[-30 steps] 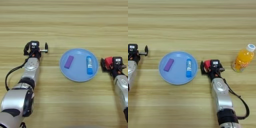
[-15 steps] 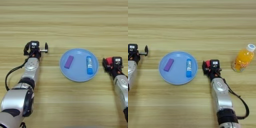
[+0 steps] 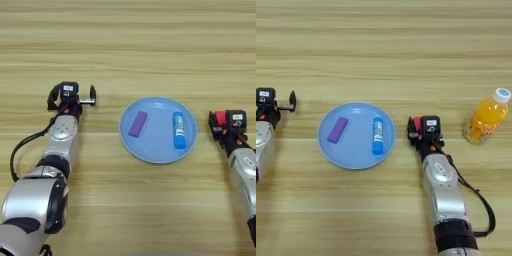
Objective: Move the objects on the table
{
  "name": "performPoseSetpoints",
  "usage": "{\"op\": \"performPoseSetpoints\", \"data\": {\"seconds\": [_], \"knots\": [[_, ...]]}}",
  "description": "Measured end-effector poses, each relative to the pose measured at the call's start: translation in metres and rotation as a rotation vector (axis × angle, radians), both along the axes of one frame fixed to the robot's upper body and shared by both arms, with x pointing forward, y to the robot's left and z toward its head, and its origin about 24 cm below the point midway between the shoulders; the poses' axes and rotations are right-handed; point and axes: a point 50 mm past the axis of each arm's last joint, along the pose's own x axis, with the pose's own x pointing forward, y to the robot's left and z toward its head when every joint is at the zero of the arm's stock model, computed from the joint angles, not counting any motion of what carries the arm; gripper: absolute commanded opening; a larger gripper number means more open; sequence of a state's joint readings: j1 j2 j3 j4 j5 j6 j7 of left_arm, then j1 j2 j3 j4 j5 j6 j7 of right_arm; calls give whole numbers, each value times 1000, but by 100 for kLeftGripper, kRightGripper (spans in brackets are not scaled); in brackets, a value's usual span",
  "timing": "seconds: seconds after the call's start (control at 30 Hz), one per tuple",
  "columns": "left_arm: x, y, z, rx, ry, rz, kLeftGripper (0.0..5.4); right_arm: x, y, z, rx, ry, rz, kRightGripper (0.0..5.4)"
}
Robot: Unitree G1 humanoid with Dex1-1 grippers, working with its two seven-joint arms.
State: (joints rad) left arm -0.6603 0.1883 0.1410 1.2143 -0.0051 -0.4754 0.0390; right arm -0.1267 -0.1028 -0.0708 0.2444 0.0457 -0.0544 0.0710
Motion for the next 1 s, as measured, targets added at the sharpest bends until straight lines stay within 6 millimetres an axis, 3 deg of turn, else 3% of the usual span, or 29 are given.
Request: {"op": "performPoseSetpoints", "data": {"seconds": [0.33, 0.77, 1.0], "knots": [[0, 0, 0, 1, 0, 0, 540, 0, 21, 18, -17, -79, 74, 223], [0, 0, 0, 1, 0, 0, 540, -6, 91, 8, -12, -37, 355, 223], [0, -1, 0, 1, 0, 0, 540, -6, 109, 5, -4, -32, 429, 223]]}}
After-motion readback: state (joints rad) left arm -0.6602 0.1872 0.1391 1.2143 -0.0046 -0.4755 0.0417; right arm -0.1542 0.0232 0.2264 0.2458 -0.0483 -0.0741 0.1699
